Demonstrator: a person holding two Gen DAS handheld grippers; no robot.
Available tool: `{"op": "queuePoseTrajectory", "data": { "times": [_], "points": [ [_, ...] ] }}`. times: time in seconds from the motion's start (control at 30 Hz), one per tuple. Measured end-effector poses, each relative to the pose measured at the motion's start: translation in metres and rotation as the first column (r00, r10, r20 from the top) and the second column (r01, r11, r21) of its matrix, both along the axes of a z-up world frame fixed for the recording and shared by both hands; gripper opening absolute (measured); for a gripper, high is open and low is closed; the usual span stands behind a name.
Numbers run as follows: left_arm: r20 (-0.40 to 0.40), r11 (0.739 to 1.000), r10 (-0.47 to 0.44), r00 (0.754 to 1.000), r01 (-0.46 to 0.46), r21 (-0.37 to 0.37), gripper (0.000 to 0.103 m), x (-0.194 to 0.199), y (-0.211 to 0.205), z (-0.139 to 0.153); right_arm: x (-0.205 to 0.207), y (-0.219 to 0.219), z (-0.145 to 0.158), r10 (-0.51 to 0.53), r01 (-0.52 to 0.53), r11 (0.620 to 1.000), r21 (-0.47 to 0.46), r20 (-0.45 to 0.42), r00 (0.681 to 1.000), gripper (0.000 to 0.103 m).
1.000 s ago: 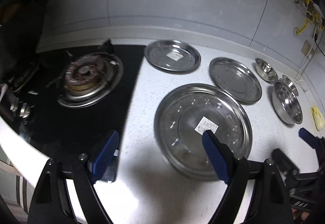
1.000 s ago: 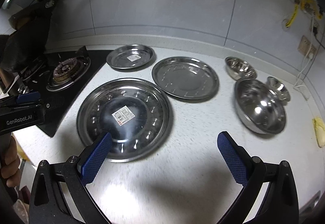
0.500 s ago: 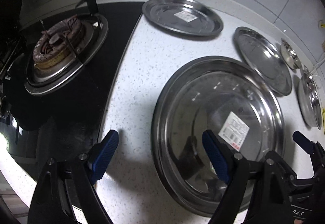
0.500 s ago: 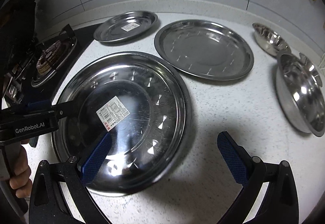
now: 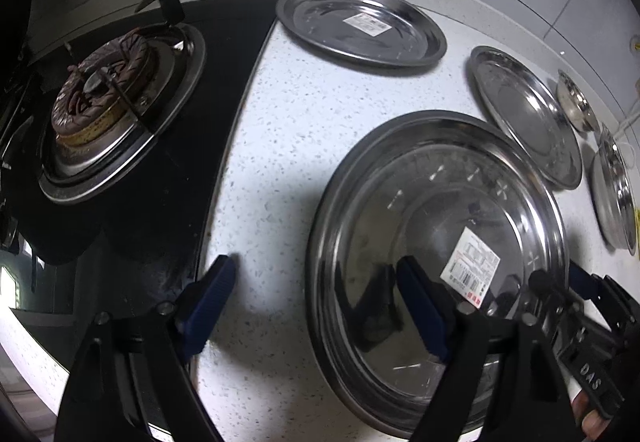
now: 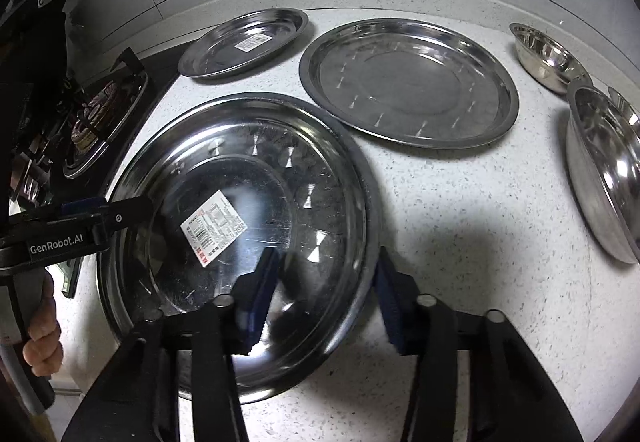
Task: Organize plates and bowls
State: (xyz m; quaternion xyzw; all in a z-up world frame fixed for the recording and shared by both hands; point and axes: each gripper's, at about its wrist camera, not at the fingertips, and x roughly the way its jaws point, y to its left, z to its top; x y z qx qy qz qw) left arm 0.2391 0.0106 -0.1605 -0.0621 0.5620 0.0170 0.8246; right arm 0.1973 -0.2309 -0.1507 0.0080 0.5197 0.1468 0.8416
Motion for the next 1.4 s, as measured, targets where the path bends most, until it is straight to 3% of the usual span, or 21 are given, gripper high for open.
{"op": "queuePoseTrajectory", "data": {
  "times": [0.07, 0.17, 0.4, 0.57, 0.87, 1.1, 1.4],
  "points": [
    [0.015, 1.0, -0.015, 1.0, 0.015, 0.014, 0.031, 0.0, -0.003, 0.003, 0.001, -0.003, 0.0, -0.003, 0.003, 1.0, 0.005, 0.002, 1.0, 0.024],
    [0.004, 1.0, -0.001, 1.0, 0.001, 0.011, 0.016, 0.003, 0.0, 0.004, 0.001, -0.006, 0.0, -0.003, 0.003, 1.0, 0.0, 0.001, 1.0, 0.018],
    [0.002, 1.0, 0.006, 1.0, -0.006, -0.002, 0.014, -0.003, 0.001, 0.005, 0.0, -0.011, 0.003, -0.026, 0.026, 1.0, 0.01, 0.013, 1.0, 0.013],
    [0.034, 1.0, 0.005, 0.999, -0.005, 0.002, 0.013, -0.017, -0.001, 0.022, -0.01, -0.015, 0.02, -0.029, 0.028, 0.999, 0.032, 0.041, 0.999, 0.013],
    [0.083, 1.0, -0.011, 0.996, 0.009, 0.018, 0.013, -0.076, 0.011, 0.06, -0.059, -0.009, 0.049, 0.0, -0.005, 0.997, 0.072, 0.072, 0.997, 0.013],
    [0.053, 1.0, 0.02, 0.998, -0.02, 0.003, 0.013, -0.118, 0.034, 0.054, -0.096, 0.008, 0.044, 0.043, -0.046, 0.996, 0.08, 0.041, 0.998, 0.013],
    [0.015, 1.0, 0.011, 1.0, -0.011, 0.002, 0.013, -0.129, 0.038, 0.029, -0.102, 0.017, 0.023, 0.025, -0.025, 0.997, 0.07, -0.002, 1.0, 0.013]
  ]
}}
